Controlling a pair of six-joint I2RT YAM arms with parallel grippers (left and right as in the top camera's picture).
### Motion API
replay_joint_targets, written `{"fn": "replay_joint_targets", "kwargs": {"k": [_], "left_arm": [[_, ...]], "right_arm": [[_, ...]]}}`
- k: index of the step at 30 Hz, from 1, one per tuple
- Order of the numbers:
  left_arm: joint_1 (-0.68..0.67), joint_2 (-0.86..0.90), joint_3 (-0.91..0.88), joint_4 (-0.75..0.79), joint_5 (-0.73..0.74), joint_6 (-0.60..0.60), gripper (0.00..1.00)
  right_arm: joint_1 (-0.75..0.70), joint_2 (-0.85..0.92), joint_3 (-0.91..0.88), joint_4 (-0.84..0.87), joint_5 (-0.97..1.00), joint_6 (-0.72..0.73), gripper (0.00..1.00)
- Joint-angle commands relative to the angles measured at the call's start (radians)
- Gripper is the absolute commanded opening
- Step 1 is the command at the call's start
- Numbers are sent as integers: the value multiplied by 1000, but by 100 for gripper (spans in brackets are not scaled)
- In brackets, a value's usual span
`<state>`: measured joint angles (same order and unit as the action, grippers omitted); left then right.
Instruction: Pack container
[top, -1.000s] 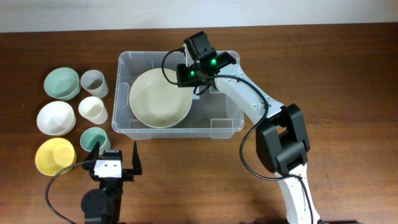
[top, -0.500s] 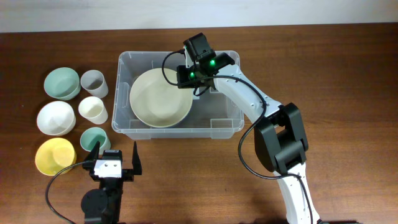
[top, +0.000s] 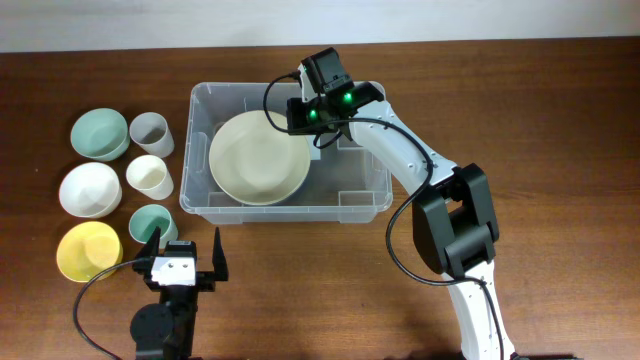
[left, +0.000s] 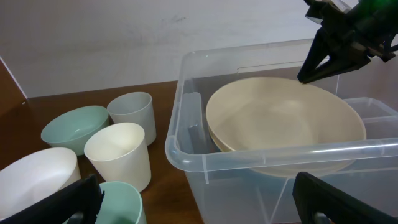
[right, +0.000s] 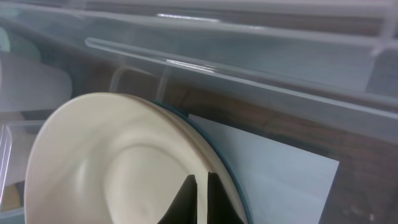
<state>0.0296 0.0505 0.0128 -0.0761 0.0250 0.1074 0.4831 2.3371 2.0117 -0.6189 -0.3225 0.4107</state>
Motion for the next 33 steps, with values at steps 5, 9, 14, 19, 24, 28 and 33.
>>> {"fn": "replay_joint_targets", "kwargs": {"k": [5,9,14,19,24,28,33], "left_arm": [[6,1,-4,-5,-6,-9,100],[6,1,-4,-5,-6,-9,100],[6,1,-4,-5,-6,-10,100],[6,1,-4,-5,-6,-9,100],[6,1,-4,-5,-6,-10,100],[6,1,-4,-5,-6,-9,100],[6,1,-4,-5,-6,-9,100]], "right_arm": [[-8,18,-3,2,-10,-14,4],[-8,19,-3,-5,-8,-14,4],[-8,17,-3,-5,-10,-14,4],[-11,-9,-3,-5,-10,-15,4],[-26,-97,13,-44,3,-41,4],[-57,-203,60,-138,58,-40,15],[-128,-351,106,-243,100,-40,63]]}}
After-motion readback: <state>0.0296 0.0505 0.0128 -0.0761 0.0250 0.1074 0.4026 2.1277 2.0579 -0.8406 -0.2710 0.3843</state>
